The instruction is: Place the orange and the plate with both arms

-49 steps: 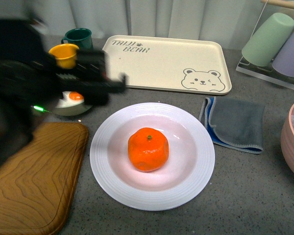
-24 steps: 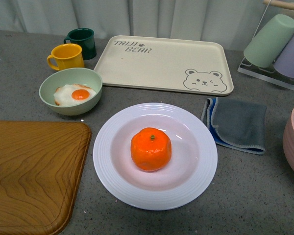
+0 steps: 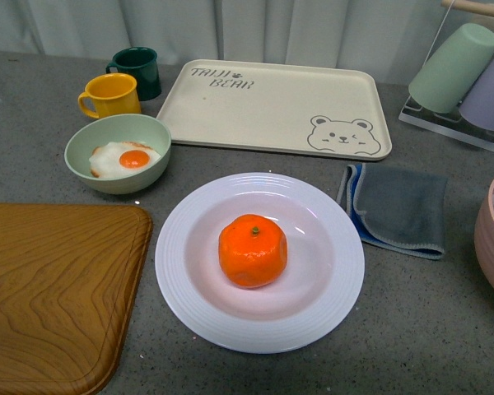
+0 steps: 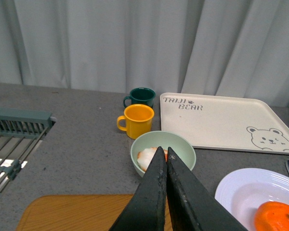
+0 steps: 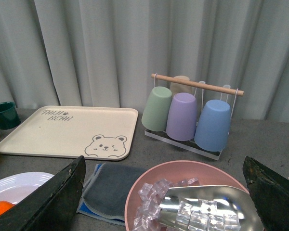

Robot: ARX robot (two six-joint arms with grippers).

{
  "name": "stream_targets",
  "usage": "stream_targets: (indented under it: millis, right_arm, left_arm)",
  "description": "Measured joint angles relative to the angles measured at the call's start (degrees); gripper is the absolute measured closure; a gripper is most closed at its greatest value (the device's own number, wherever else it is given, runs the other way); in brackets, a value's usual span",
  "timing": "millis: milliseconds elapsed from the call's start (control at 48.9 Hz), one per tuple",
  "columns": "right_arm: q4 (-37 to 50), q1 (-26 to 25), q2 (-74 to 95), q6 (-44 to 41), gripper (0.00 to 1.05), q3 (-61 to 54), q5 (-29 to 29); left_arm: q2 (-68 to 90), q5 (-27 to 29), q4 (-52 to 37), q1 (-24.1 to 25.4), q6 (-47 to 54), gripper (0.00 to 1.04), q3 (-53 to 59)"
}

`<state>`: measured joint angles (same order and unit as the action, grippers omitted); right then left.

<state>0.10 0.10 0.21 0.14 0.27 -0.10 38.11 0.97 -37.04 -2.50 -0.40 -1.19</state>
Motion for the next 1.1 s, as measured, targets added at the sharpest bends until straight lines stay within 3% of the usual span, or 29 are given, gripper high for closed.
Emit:
stream_targets:
  millis: [102,388,429,470,511,593,777,1022,1103]
  right_arm:
    - [0.0,0.0,0.0,0.0,0.09,0.0,0.0]
    - [0.0,0.0,0.0,0.0,0.09,0.0,0.0]
    - [-0.7,1.1,0.9,-2.3,0.09,0.3,3.5]
    - [0.5,5.0,6.3,-7.1,0.09,1.5,11.6]
    - [3.8,8.2,13.2,-8.0,0.09,2.9,13.1]
    - [12.3,13.3,30.5,-2.7,0.09,7.0,8.6]
    - [21.3,18.2,56.9,13.5,0.09,12.5,0.0]
    - [29.1,16.0,80.5,29.3,0.09,16.0,-14.5]
    - [31.6,14.5,84.9,32.0,0.09,16.6,-18.7]
  left_arm:
    - [-3.6,-0.5,3.1,2.2,0.0,1.01,0.0]
    - [-13.6,-0.8,12.5,2.4,0.0,1.01,0.0]
    - [-15.1,-0.8,13.9,2.4,0.0,1.01,0.0]
    - [-16.3,-0.9,15.1,2.4,0.0,1.01,0.0]
    - [-17.9,-0.8,16.7,2.4,0.0,1.01,0.0]
    - [-20.2,-0.8,18.9,2.4,0.0,1.01,0.0]
    - [-23.7,-0.9,22.4,2.4,0.0,1.01,0.0]
    - [-28.2,-0.9,27.0,2.4,0.0,1.01,0.0]
    - [-36.0,-0.9,36.3,2.4,0.0,1.01,0.0]
